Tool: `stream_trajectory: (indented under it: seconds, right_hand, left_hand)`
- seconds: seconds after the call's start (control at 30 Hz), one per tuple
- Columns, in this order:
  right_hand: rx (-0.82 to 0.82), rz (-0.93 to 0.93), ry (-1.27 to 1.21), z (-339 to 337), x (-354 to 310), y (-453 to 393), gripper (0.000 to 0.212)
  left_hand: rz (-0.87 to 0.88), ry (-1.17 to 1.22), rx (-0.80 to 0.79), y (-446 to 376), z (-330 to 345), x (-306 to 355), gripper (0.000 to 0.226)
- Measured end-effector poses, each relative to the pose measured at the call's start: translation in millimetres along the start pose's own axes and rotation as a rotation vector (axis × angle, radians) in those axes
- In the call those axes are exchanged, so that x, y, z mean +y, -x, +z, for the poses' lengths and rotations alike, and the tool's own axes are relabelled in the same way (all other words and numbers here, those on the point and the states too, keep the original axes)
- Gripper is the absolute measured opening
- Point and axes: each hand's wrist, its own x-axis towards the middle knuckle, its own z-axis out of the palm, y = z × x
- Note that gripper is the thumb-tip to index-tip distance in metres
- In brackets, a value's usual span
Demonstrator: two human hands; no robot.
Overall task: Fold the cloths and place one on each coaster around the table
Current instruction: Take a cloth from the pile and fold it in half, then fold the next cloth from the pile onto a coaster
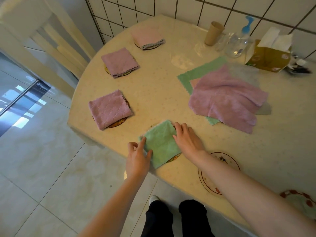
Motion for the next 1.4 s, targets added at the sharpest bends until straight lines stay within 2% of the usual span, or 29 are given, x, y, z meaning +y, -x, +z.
stream_trajectory:
  seconds: [0.13,0.23,0.37,0.4,0.53,0.73,0.9,1.0,1.13,1.27,1.4]
  right_hand:
    - [-0.022,-0.093,0.028,-10,31,8,0.041]
    - [-0.006,-0.101,0.038,-21,77,16,0.045]
    - [0.052,-0.071,0.106,-38,160,32,0.044]
    - [0.044,-0.054,0.125,-42,191,39,0.041]
    - [0.046,-0.065,0.106,-44,248,47,0.029]
    - [0.027,-0.210,0.132,-39,272,40,0.032]
    - [0.074,-0.204,0.167,-36,276,29,0.034]
    - [0.076,-0.204,0.059,-46,273,23,0.031]
    - [0.214,-0.172,-0.244,-79,262,18,0.006]
    - [0.229,-0.164,-0.514,-120,260,16,0.019]
    - [0.311,-0.103,-0.736,-148,275,7,0.012]
  left_hand:
    - [-0.085,-0.096,-0.048,-3,-3,9,0.069]
    - [-0.068,-0.179,0.060,-1,2,39,0.073]
    - [0.121,-0.264,0.108,6,37,100,0.069]
    - [0.163,-0.265,0.081,11,57,122,0.069]
    - [0.348,-0.306,-0.070,17,107,169,0.070]
    - [0.484,-0.454,-0.192,10,154,217,0.072]
    - [0.525,-0.509,-0.220,-10,163,236,0.070]
    - [0.523,-0.527,-0.218,-21,165,242,0.068]
    - [0.531,-0.441,-0.112,-39,165,251,0.061]
    - [0.484,-0.180,0.086,-65,153,262,0.041]
    - [0.495,-0.140,0.111,-86,125,264,0.037]
